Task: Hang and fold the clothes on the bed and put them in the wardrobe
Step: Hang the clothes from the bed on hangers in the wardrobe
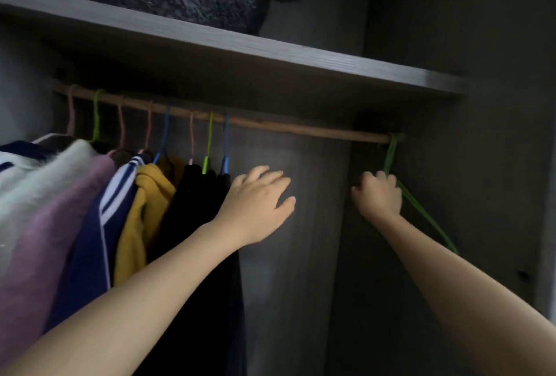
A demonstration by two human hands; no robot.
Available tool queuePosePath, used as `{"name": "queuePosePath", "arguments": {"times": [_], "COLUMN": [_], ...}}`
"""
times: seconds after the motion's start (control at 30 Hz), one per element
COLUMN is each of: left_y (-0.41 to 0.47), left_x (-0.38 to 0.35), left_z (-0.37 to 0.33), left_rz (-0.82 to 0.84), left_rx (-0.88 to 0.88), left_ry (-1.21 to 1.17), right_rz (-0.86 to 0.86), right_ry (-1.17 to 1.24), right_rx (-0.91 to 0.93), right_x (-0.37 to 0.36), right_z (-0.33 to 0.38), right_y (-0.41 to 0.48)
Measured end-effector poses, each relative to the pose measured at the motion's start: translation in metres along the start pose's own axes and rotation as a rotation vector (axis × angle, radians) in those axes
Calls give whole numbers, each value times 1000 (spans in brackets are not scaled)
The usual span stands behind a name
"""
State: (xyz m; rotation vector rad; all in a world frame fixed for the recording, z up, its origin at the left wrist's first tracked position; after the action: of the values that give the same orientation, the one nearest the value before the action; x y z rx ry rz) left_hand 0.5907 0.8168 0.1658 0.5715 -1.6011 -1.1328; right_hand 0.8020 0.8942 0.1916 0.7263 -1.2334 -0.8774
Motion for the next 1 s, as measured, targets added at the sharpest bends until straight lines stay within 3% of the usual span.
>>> {"name": "queuePosePath", "arguments": {"times": [0.17, 0.27, 0.6, 0.77, 0.9, 1.0], "left_y": [1, 2, -7, -19, -32, -38], "left_x": [-34, -52, -75, -82, -94, -101], "left_z": [-33, -39, -25, -17, -13, -21], "left_rz": [36, 65, 98, 98, 136, 66], "left_rx": [-84, -80, -11, 54, 221, 316], "left_ry": [-50, -70, -80, -121, -199, -287], "right_rz": [75, 178, 132, 57, 29, 40], "right_ry": [-327, -339, -213, -295, -177, -260], "right_rx": [54, -22, -114, 85, 108, 191], "right_x": [13, 3, -5, -3, 27, 64], "right_z": [-67, -92, -103, -87, -79, -81], "right_y": [-12, -13, -9, -16, -32, -58]}}
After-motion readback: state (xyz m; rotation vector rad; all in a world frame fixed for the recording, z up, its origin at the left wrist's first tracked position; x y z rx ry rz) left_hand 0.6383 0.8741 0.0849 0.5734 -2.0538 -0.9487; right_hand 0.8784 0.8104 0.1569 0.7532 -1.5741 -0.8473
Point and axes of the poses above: each hand's wrist, its own y-axis towards the middle knuckle, its own x-axis out of the back of the hand, z = x × y, the point moved 4 cm from there along y, towards the middle knuckle, and after that the axes turned 13 degrees about -z, right-handed, at the moved point
